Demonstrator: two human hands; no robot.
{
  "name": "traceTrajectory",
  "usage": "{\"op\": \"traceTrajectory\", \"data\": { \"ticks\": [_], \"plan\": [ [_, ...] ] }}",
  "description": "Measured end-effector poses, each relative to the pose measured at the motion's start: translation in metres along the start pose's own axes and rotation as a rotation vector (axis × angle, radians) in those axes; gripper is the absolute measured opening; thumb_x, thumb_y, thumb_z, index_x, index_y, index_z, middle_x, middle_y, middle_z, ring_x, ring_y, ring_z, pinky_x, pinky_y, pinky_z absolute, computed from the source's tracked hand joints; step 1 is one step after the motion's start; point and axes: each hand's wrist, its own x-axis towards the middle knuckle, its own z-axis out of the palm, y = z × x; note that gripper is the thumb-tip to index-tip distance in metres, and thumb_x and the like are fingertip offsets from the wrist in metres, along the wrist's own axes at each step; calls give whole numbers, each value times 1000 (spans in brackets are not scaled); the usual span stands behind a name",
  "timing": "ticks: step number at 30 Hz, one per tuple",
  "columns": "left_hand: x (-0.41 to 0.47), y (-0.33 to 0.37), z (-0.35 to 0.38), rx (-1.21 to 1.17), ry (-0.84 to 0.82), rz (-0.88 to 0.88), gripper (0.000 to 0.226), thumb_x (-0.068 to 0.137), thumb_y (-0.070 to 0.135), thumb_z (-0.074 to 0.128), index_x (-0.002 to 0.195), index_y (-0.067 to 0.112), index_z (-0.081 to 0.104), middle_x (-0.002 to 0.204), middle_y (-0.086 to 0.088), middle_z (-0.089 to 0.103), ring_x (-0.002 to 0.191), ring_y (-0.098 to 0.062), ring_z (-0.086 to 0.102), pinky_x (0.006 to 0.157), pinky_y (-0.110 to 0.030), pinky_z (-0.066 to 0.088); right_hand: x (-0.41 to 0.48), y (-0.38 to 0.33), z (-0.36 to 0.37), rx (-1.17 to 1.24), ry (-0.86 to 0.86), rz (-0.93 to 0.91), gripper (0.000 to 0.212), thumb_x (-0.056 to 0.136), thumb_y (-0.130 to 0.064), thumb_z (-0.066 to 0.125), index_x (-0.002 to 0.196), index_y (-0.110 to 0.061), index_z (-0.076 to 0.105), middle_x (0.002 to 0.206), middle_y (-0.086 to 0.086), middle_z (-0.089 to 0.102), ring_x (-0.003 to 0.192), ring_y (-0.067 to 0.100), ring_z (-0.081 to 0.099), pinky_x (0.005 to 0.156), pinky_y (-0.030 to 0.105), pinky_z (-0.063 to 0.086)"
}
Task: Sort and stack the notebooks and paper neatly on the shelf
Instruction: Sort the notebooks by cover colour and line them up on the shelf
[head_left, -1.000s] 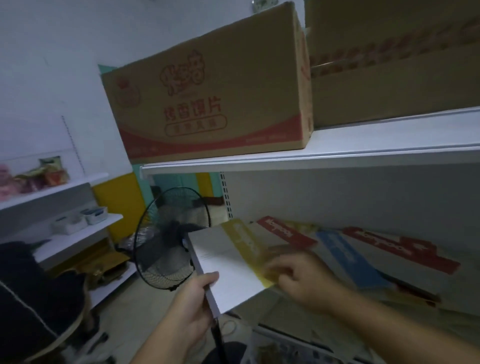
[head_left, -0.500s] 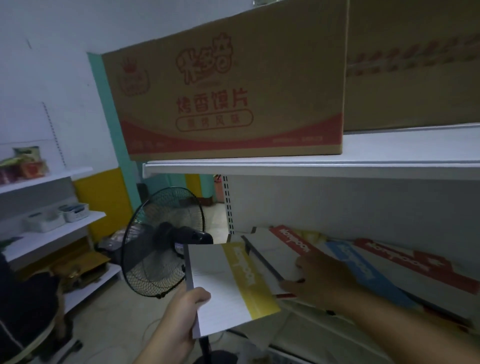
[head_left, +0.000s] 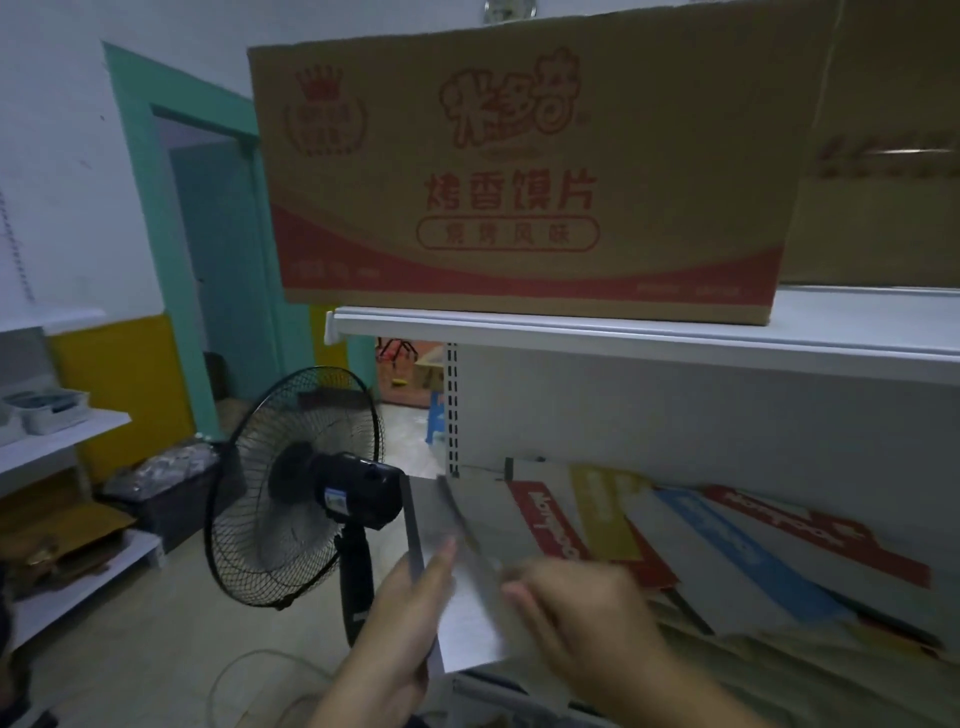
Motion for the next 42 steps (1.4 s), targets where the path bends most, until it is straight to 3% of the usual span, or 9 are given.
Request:
{"op": "traceTrajectory", "data": {
  "ticks": [6,8,11,16,21,27,31,37,42],
  "plan": [
    [13,-3,-16,49,-22,-36,23,92,-3,49,100,15,61,93,-16,71,86,-33,67,65,-34,51,12,-5,-1,257,-308,345,17,89,-35,55,99,-30,68,99,-15,69,93,1,63,82,20,50],
    [15,-2,-25,38,-32,-55,23,94,2,47,102,17,62,95,-15,71,87,-33,67,64,-34,51,22,16,-10,164,-194,566,25,94,-31,52,116,-30,62,110,-17,60,106,7,59,85,18,44],
    [17,0,-39,4,-24,-67,24,95,5,45,99,17,65,90,-14,73,85,-33,68,67,-36,52,26,48,-9,-15,-429,743,55,91,-44,52,142,-28,35,144,-10,40,131,12,41,103,24,33],
    [15,9,-58,-48,-29,-160,21,94,13,48,93,2,66,67,-15,70,63,-31,65,53,-33,51,20,63,5,-113,-524,807,63,89,-54,51,142,-23,37,147,-3,39,132,16,40,104,26,34],
    [11,9,-68,-67,-91,-214,15,91,5,51,101,4,63,72,-14,71,67,-32,66,45,-29,49,23,57,13,-233,-403,740,34,97,-46,37,82,-25,59,97,2,66,91,21,60,66,28,38],
    [15,11,-79,-15,-50,-159,21,94,4,46,100,14,63,88,-16,70,78,-33,65,61,-39,52,26,57,9,-213,107,772,35,101,-23,34,104,-7,65,104,19,66,93,32,60,68,31,35],
    [21,15,-82,-1,-72,-141,24,94,2,45,104,15,62,96,-16,70,85,-32,66,59,-35,54,30,42,-2,-161,243,602,46,98,-37,32,93,-8,67,90,14,68,76,24,57,63,27,31],
    [28,17,-73,-70,-229,-117,21,89,34,59,105,22,63,96,-2,74,98,-21,66,88,-37,51,22,-32,16,-257,-28,-85,46,99,-38,40,78,-14,73,86,-1,74,81,11,69,79,18,50],
    [23,17,-76,-5,-191,-76,25,90,-2,49,103,15,61,92,-17,68,80,-31,64,64,-35,53,10,-59,14,71,-328,277,67,83,-75,28,104,-27,69,133,-12,55,127,1,44,107,30,39]
  ]
}}
